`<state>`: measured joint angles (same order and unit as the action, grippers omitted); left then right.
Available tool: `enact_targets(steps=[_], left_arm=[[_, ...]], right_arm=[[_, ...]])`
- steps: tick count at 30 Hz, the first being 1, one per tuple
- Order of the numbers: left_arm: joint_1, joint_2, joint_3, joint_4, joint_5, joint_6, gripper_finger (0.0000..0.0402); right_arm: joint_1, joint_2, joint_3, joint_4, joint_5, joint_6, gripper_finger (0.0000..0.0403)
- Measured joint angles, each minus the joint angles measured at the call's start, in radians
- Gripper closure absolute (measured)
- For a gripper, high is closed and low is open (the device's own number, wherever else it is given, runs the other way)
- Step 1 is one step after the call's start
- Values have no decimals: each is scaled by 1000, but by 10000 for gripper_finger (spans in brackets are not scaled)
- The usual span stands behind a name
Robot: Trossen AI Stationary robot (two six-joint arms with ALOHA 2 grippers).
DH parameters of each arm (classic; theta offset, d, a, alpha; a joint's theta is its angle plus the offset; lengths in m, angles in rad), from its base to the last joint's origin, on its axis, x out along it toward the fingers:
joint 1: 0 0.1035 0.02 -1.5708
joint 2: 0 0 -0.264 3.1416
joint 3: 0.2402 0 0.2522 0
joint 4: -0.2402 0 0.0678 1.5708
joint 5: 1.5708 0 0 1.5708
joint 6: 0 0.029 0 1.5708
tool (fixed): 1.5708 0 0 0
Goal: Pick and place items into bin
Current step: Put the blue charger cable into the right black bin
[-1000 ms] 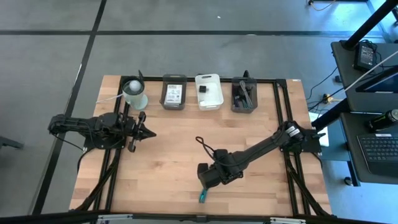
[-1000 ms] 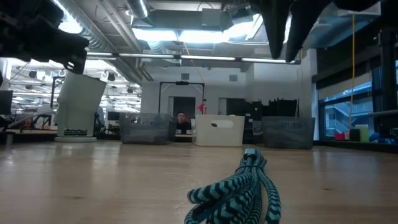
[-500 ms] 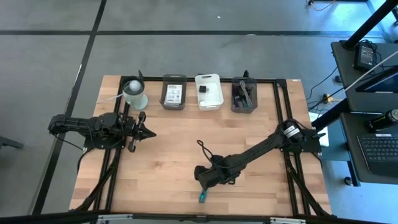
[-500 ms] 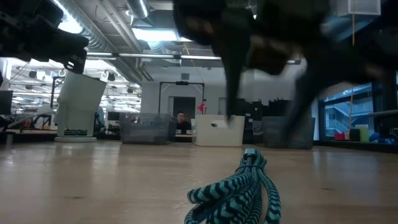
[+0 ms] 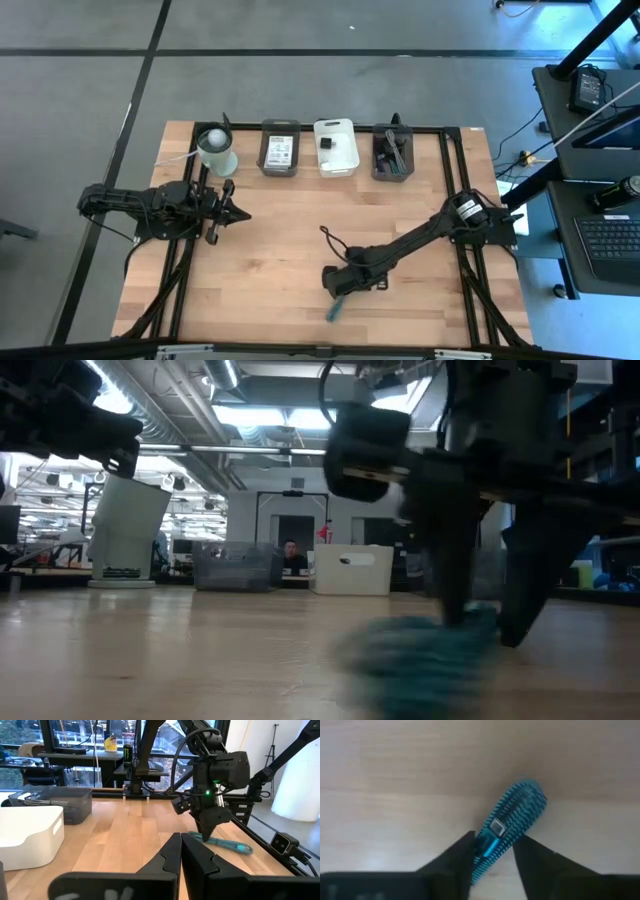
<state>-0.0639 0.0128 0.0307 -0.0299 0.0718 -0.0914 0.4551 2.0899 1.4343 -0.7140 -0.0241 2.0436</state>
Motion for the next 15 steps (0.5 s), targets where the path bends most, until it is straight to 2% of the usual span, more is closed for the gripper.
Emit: enact_targets(steps=[6,7,15], left_arm=[[0,0,0,0,0,0,393],[0,0,0,0,0,0,393],[0,0,0,0,0,0,393]], right_arm=[[-22,-1,0,-154,-12,-118,370],[-28,-2,0,-175,-14,-148,377],[-76,0,-3,-255,-16,-291,360]])
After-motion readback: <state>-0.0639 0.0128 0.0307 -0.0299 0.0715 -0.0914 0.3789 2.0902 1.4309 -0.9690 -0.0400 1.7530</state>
